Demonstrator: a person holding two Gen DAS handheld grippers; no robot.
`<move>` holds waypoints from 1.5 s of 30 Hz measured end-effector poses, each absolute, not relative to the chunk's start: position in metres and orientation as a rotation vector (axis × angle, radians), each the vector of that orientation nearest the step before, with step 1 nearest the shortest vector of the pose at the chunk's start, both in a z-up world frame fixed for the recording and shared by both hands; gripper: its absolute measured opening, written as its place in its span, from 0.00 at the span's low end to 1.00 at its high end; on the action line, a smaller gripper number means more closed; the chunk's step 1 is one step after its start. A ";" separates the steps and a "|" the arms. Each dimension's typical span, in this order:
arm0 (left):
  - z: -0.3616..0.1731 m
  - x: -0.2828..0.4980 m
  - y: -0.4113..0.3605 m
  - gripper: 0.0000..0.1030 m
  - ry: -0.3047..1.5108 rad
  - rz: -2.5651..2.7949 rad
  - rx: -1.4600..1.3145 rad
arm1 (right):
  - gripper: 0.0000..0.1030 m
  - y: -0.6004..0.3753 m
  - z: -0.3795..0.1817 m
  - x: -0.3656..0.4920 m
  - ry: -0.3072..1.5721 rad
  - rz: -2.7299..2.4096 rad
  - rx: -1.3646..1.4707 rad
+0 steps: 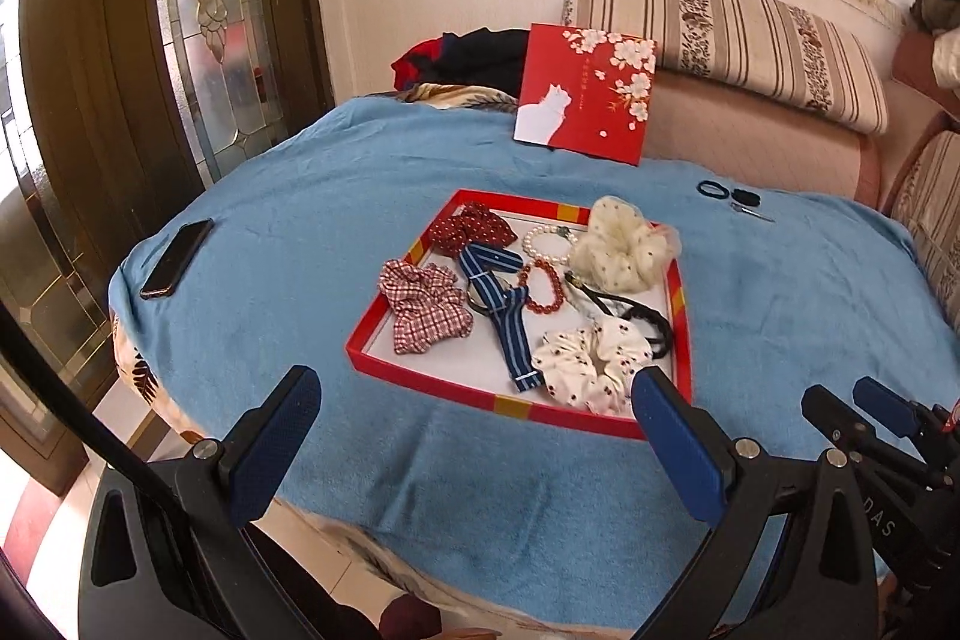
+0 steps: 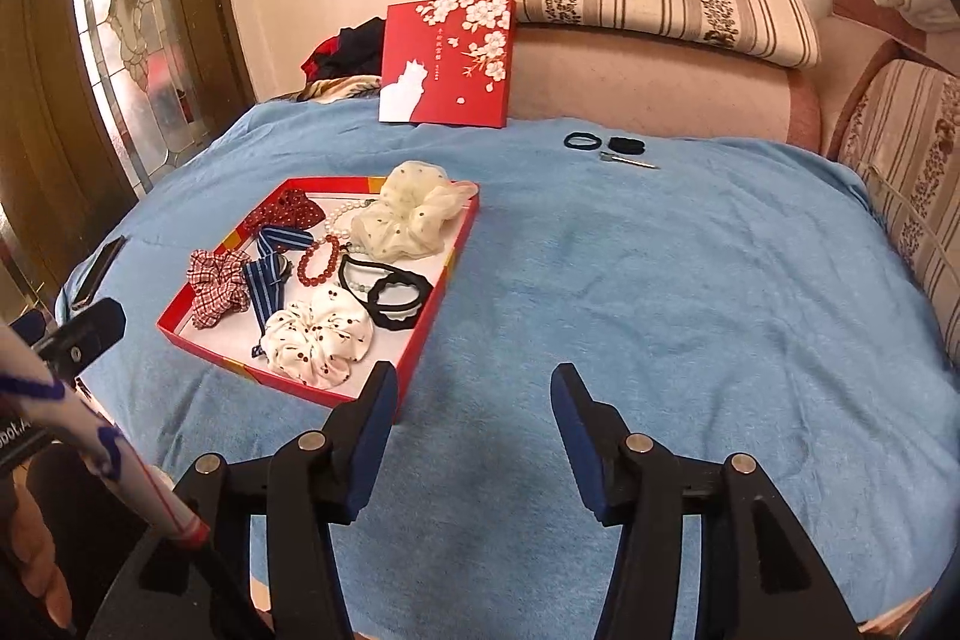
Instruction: Organize jewelry
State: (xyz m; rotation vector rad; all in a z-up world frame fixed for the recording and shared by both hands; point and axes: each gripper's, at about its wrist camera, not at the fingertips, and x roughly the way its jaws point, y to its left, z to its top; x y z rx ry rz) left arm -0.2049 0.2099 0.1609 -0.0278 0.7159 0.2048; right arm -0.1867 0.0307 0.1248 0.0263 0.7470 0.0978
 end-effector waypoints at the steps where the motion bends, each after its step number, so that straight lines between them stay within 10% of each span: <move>1: 0.161 -0.205 0.209 1.00 0.717 0.202 -0.028 | 0.56 0.031 0.125 -0.188 0.747 0.097 0.026; 45: 0.131 -0.185 0.235 1.00 0.840 0.165 -0.113 | 0.65 0.087 0.114 -0.171 0.792 0.084 -0.085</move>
